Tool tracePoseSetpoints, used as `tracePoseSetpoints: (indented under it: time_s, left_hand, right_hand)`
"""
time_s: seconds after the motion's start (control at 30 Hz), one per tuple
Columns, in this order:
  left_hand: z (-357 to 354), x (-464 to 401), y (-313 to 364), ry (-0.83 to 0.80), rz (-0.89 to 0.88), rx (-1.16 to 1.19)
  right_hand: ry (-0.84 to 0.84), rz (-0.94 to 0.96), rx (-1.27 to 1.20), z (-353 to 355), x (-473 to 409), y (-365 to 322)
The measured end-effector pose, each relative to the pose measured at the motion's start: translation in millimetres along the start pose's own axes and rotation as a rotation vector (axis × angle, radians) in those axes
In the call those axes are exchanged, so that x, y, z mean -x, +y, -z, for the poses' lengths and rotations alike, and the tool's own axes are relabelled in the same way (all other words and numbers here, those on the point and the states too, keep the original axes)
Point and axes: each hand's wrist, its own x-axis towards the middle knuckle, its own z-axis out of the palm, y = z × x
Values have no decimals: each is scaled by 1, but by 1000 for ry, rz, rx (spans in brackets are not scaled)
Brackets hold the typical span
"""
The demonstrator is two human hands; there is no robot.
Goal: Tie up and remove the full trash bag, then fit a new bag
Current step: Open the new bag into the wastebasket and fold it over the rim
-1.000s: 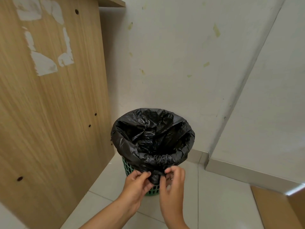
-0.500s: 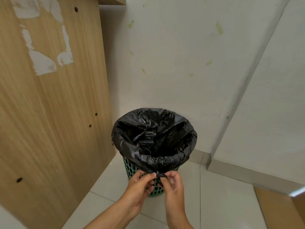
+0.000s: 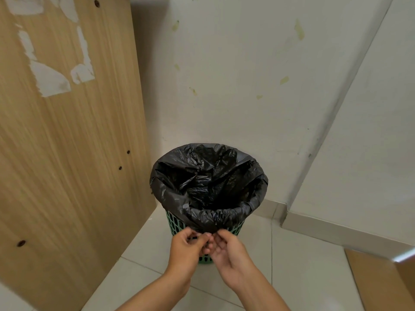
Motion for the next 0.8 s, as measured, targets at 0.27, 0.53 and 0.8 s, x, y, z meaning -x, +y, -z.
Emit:
tracePoseSetpoints:
  time_s: [0.27,0.53,0.8]
  left_hand:
    - [-6,3,-4,-10,0,54]
    - [-17,14,23,-68,133,537]
    - [-16,8,18,-28,120,519]
  right_hand:
    - [-86,108,111,2,10,6]
    - [0,142,31,-3,3,6]
    - [11,170,-24,-8,7,5]
